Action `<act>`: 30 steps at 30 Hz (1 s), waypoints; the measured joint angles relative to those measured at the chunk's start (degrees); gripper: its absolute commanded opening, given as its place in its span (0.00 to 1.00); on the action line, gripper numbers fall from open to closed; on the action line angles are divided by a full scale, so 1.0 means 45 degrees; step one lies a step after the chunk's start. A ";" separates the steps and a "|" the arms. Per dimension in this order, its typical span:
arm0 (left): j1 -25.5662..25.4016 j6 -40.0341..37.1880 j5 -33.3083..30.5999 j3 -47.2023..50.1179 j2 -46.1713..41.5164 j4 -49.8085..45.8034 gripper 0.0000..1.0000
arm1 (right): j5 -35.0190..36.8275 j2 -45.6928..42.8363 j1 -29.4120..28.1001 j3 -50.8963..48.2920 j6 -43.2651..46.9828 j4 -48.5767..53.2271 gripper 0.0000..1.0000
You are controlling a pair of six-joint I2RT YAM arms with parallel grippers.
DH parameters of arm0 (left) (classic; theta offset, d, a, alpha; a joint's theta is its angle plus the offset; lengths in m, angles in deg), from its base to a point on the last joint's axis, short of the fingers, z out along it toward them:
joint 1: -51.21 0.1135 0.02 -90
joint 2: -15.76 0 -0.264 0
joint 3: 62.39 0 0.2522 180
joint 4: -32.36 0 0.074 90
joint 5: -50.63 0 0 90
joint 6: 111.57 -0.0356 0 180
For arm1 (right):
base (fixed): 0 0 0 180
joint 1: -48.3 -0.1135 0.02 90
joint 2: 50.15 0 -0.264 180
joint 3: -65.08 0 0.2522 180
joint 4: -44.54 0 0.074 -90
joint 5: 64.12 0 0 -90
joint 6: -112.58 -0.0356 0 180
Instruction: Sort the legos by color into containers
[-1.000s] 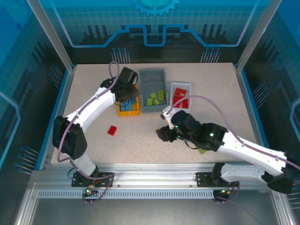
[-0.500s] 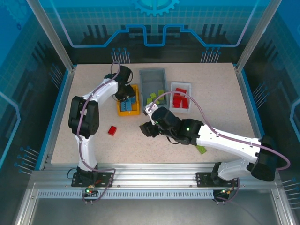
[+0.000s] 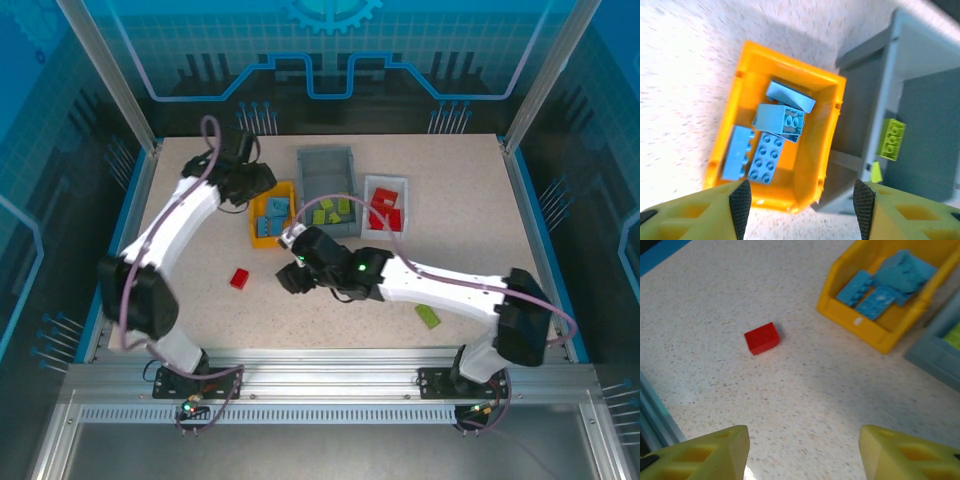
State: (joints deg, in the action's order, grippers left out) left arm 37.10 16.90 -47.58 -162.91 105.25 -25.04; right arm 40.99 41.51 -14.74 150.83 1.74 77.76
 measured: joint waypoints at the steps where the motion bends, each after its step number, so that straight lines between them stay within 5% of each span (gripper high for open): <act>1: 0.0024 0.0063 -0.0253 0.0379 -0.0971 -0.0024 0.60 | -0.0199 0.0515 -0.0044 0.0296 0.0087 -0.0126 0.68; 9: 0.0340 0.0860 -0.1948 0.2987 -0.7431 -0.1647 0.61 | -0.1637 0.5892 -0.0117 0.4881 0.1107 0.0937 0.74; 15: 0.0350 0.1525 -0.2827 0.4221 -1.0263 -0.3283 0.61 | -0.1812 0.8378 -0.0063 0.8043 -0.1171 0.2871 0.73; 30: 0.0355 0.1579 -0.3463 0.4439 -1.1905 -0.4493 0.62 | -0.1486 1.2988 -0.0170 1.4906 -0.7325 0.7305 0.76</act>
State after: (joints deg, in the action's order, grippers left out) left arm 38.69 24.01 -63.16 -142.93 51.68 -45.26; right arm 34.30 99.96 -15.51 217.91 -31.22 110.63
